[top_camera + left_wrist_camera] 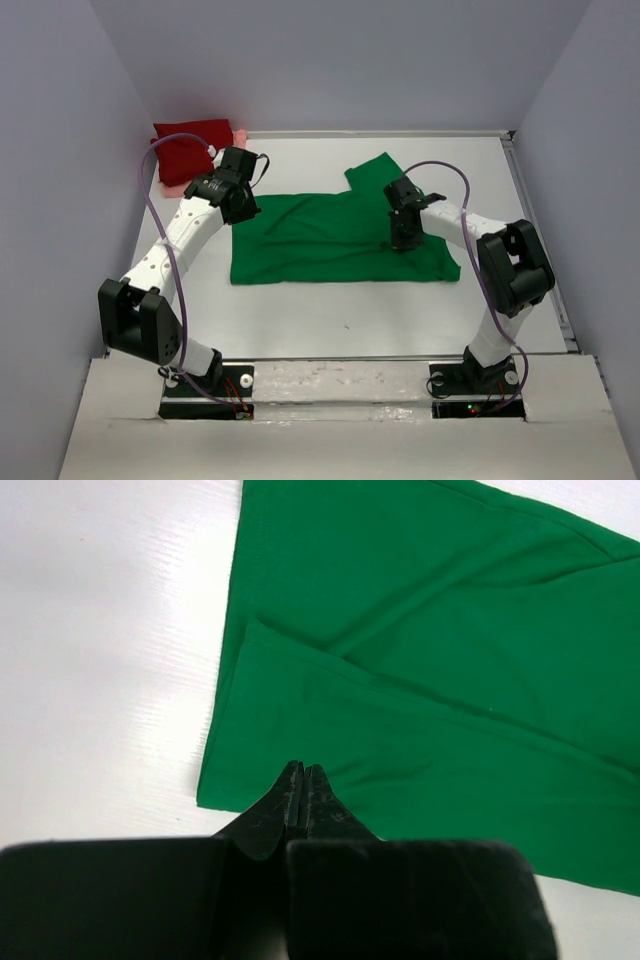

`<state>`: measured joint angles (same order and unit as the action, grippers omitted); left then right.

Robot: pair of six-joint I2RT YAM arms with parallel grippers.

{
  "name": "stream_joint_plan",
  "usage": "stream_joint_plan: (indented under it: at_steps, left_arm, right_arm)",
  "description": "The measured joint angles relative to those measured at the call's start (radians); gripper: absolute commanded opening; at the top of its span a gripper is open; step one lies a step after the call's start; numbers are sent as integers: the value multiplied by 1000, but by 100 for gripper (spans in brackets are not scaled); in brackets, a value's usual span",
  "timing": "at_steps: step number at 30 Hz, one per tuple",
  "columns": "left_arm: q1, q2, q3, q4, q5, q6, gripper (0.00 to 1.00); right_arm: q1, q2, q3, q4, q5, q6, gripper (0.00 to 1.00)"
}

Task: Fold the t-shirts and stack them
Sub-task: Fold the flattened tshirt in 1/3 of the way

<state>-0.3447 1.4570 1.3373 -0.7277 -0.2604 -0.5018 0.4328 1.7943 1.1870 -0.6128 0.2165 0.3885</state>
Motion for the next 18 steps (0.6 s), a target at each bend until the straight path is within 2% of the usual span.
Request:
stream_joint_plan:
  at_steps: [8, 18]
  left_arm:
    - [0, 2, 0, 6, 14, 0, 0]
    - [0, 9, 0, 6, 25, 0, 0]
  right_arm:
    - [21, 0, 48, -16, 46, -16, 0]
    - [47, 40, 262, -53, 70, -88, 0]
